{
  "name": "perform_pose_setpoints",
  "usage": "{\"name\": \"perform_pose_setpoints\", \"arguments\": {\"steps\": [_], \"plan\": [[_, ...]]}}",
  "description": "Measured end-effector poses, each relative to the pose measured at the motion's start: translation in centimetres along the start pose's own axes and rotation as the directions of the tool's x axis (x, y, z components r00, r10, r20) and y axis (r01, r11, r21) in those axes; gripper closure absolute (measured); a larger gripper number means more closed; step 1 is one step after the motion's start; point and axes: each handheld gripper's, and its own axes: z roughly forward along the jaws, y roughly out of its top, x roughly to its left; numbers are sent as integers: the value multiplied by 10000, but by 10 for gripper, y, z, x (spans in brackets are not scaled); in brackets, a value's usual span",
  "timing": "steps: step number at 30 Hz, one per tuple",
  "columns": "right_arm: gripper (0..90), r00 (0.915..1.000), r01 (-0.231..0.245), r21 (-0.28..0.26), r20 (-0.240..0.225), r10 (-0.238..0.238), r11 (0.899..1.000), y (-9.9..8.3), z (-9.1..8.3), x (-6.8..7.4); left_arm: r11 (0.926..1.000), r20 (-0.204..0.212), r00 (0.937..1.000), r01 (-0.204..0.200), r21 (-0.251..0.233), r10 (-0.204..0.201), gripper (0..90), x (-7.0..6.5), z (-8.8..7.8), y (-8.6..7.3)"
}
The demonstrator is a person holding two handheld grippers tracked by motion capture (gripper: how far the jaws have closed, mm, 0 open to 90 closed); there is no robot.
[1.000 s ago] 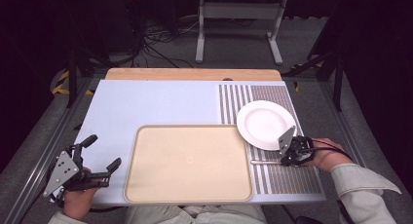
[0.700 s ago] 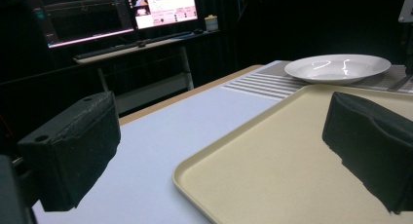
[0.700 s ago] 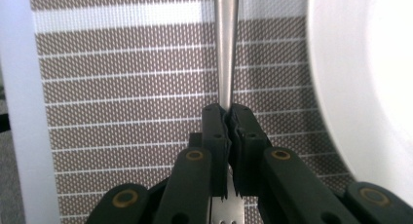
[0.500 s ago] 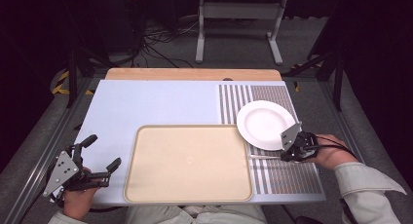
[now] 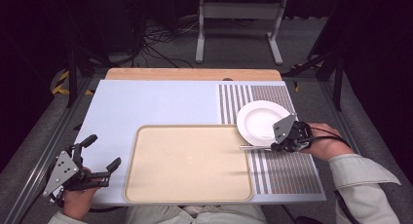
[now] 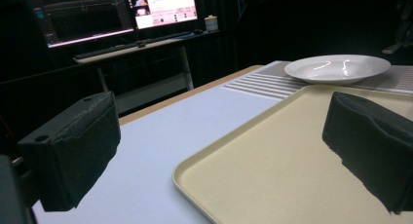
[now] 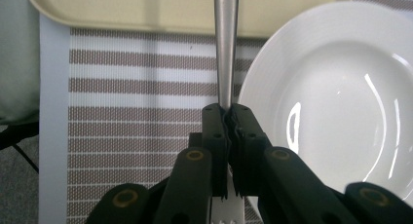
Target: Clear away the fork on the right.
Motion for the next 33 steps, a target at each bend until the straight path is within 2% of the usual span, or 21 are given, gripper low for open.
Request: {"name": "perform_pose_setpoints", "arguments": {"steps": [4, 7, 10, 18, 33], "plan": [[859, 9999, 150, -126, 31, -149, 9998, 8, -2, -4, 10000, 9, 10000, 48, -23, -48, 12, 0, 0, 0], [859, 9987, 517, -341, 17, -517, 9981, 24, -1, -12, 10000, 13, 10000, 61, -14, -61, 12, 0, 0, 0], [859, 9983, 589, -275, -19, -590, 9979, 31, 1, -14, 10000, 4, 10000, 68, -28, -68, 12, 1, -1, 0], [858, 9915, 1278, -362, -199, -1286, 9911, 64, 14, -29, 10000, -18, 10000, 66, -59, -66, 12, 1, -2, 0], [858, 9816, 1834, -549, -445, -1859, 9815, 102, 40, -44, 9999, 36, 9999, 105, -65, -105, 12, 3, -2, 0]]}}
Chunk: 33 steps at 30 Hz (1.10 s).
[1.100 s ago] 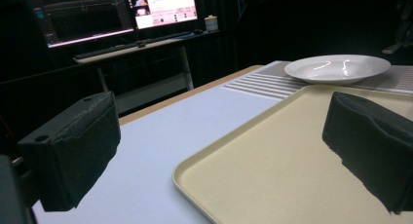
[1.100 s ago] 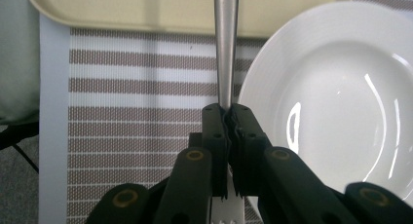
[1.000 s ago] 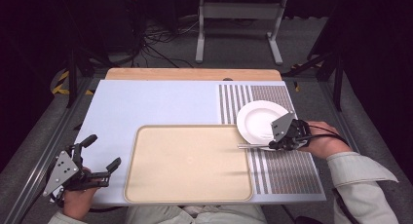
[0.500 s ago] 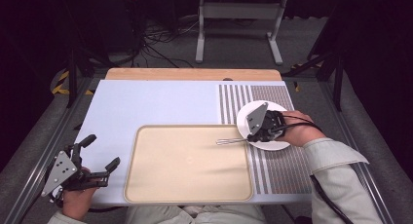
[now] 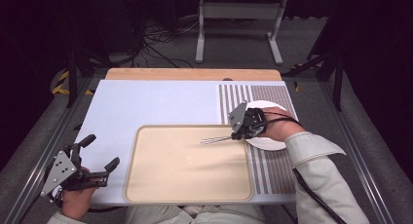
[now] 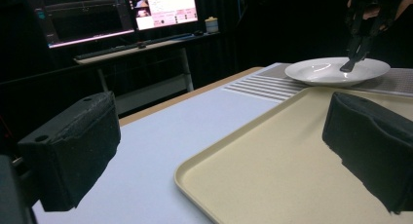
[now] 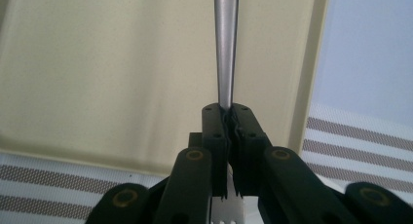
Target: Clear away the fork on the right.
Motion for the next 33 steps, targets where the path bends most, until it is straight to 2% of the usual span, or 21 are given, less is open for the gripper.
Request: {"name": "perform_pose_setpoints", "arguments": {"steps": [14, 33], "plan": [[857, 9992, 55, -148, -395, -61, 9999, 15, 28, -17, 10000, 28, 10000, 15, 20, -15, 11, 1, -1, 0], [856, 9944, 144, -27, -1047, -146, 9999, 27, 57, -26, 10000, 24, 10000, 56, -1, -56, 11, 1, -1, 0]]}}
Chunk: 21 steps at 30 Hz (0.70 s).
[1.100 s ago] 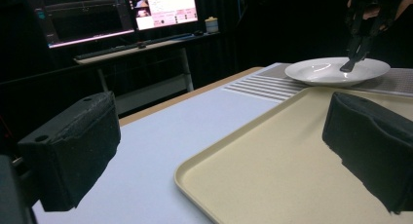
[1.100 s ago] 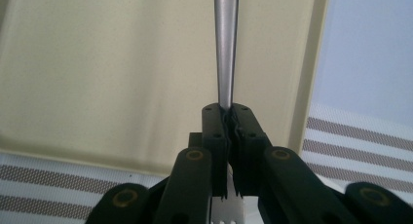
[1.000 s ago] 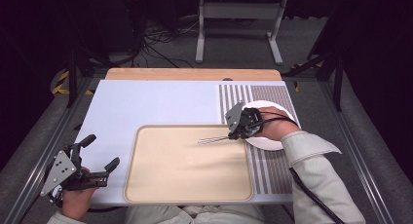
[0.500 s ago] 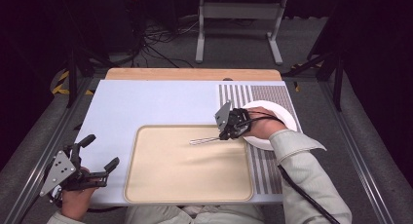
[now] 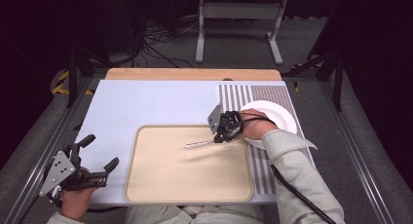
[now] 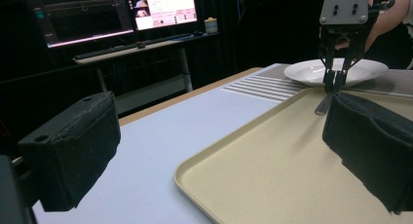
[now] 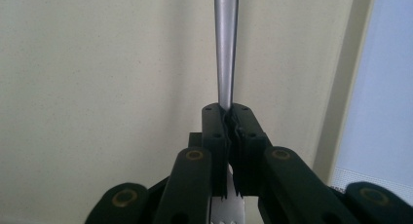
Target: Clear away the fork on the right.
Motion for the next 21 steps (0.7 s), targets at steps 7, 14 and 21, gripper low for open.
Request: {"name": "perform_pose_setpoints", "arguments": {"steps": [7, 14, 21], "plan": [[856, 9997, 17, 115, -225, -14, 9999, 0, 10, -1, 10000, 8, 10000, -37, 6, 37, 11, 0, 0, 0], [856, 9991, -95, 217, -417, 104, 9997, -1, 18, -2, 10000, -4, 10000, -26, -4, 26, 11, 0, 0, 0], [856, 9985, -121, 273, -538, 136, 9996, 0, 24, -3, 10000, -3, 10000, 0, 3, 0, 11, 0, 0, 0]]}}
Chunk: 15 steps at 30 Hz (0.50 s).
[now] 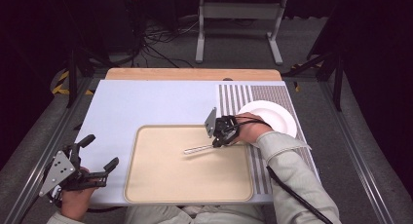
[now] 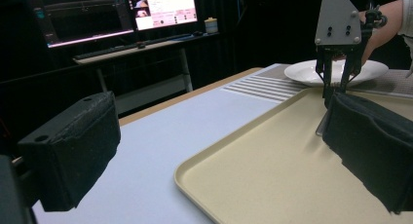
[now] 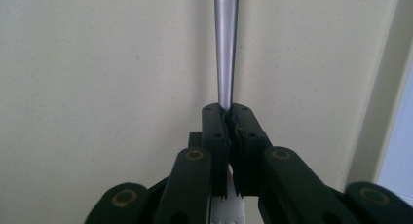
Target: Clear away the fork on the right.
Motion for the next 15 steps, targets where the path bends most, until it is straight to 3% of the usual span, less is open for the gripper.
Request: {"name": "perform_pose_setpoints", "arguments": {"steps": [15], "plan": [[855, 9996, -19, 162, -272, 23, 9999, -1, 9, -3, 10000, -8, 10000, -4, 6, 4, 12, 0, 0, 0]]}}
